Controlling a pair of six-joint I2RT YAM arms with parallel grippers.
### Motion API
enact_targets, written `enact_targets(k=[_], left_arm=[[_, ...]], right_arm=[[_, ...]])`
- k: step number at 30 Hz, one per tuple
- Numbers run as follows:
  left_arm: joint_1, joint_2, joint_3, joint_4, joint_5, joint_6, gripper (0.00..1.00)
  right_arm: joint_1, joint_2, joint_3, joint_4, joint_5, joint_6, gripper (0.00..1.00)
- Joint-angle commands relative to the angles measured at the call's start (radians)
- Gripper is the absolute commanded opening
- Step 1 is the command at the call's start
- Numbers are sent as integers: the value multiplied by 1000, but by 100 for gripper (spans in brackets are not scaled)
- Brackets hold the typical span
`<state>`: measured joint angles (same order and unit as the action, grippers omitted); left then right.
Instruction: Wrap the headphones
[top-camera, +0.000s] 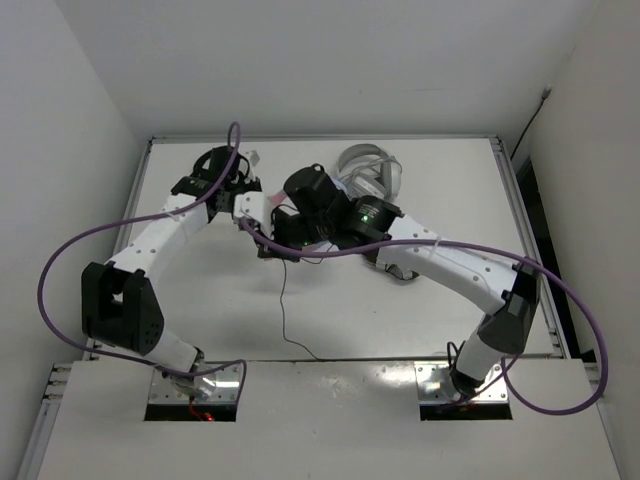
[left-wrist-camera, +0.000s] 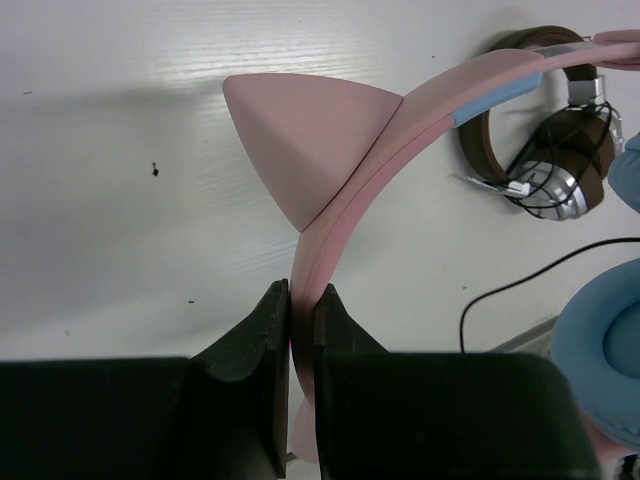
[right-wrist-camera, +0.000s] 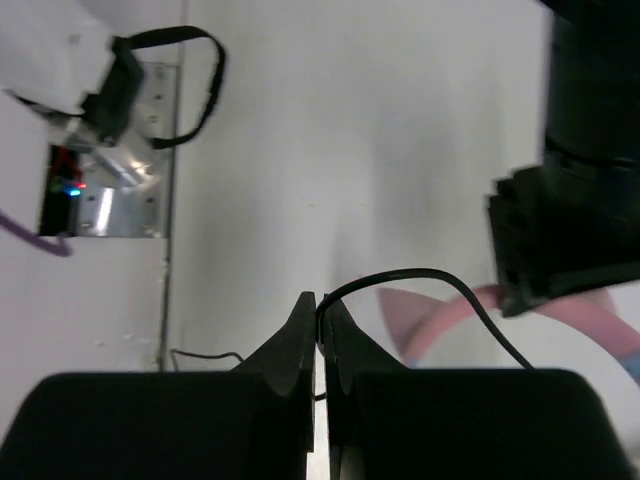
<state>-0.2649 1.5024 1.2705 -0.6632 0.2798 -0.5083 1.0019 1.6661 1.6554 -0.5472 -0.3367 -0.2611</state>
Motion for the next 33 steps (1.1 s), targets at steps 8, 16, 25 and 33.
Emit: enact_targets(k=[8,16,25,33], left_arm=[[38,-45,1,79,145,48,0],[24,-108,-78,25,119,307,0],[-34,-143,-88,-44,65,494,0],[-53,-231,-115,-75,65,682,0]], right_arm=[[-8,-12,93,-161,-197,-70,0],[-121,-74,118,-322,-213,-257,0],[-152,-74,138,-468,-153,-443,0],[-203,-92,109,-525,-98,-533,0]])
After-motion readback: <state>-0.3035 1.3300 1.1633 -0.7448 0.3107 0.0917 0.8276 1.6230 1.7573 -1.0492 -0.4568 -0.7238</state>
